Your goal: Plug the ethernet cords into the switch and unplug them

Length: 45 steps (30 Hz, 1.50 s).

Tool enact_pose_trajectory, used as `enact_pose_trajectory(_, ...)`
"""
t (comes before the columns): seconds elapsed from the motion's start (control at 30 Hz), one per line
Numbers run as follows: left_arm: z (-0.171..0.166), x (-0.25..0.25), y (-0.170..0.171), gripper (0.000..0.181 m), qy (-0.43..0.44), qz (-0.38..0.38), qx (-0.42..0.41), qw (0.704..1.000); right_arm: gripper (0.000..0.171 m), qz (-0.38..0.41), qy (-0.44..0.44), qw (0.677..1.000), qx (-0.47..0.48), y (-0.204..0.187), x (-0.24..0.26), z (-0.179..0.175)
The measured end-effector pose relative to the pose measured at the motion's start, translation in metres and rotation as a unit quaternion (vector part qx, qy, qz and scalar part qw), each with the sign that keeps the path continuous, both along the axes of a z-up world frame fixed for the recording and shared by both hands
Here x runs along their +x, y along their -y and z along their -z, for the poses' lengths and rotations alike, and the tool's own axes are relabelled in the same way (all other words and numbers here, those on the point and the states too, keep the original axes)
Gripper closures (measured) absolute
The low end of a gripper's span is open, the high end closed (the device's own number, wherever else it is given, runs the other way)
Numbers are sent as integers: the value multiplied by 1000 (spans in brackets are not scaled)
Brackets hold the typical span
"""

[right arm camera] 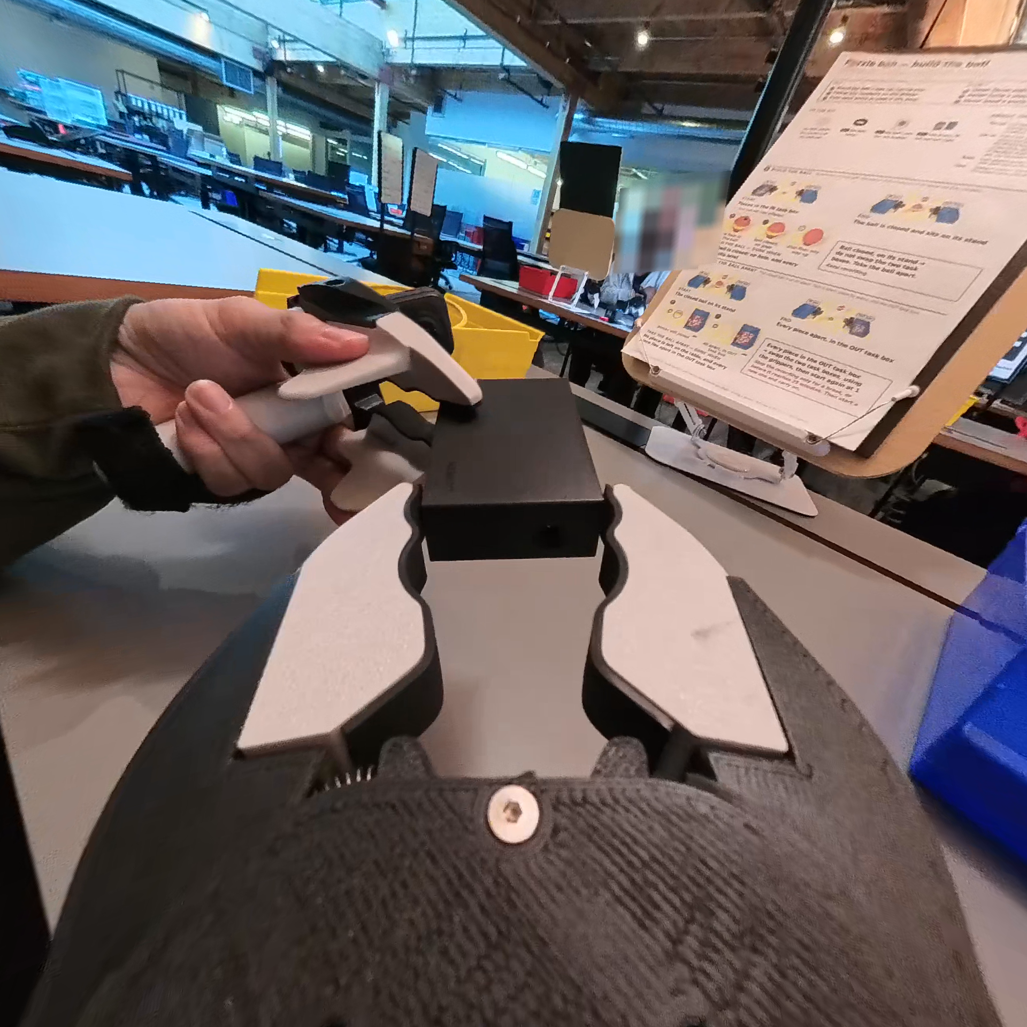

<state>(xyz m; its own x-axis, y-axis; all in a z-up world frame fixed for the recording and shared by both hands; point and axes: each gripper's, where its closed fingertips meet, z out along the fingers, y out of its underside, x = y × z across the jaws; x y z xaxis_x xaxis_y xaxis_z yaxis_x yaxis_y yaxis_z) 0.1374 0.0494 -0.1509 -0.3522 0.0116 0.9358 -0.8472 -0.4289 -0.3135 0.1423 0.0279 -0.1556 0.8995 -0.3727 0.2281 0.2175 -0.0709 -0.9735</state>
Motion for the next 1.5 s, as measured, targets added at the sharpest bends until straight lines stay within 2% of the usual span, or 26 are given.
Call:
enact_pose_trajectory(0.27,2,7,-8,155,-8,-24,0,1000,110,26,6,1000,10,-8,7,2)
enact_pose_trajectory(0.47,7,10,-13,154,-3,-47,62,997,110,20,-57,998,16,-13,9,15)
enact_pose_trajectory(0.53,9,10,-13,154,1,-52,85,995,110,18,-54,998,13,-14,8,17)
enact_pose_trajectory(0.87,6,7,-13,155,-4,-27,52,998,109,14,7,1000,20,-15,4,4)
enact_pose_trajectory(1.1,2,9,-16,154,-11,-42,39,998,110,17,-20,1000,12,-17,6,0)
enact_pose_trajectory(1.2,-4,11,-18,151,9,-60,36,998,110,5,-74,995,63,-15,10,-4)
enact_pose_trajectory(1.33,-5,17,-37,147,44,-109,86,989,110,22,-148,982,113,4,28,6)
enact_pose_trajectory(1.43,-20,16,-56,146,96,-151,137,974,110,36,-162,977,130,13,39,9)
enact_pose_trajectory(1.5,-24,14,-66,146,125,-175,199,956,110,39,-161,976,142,15,41,8)
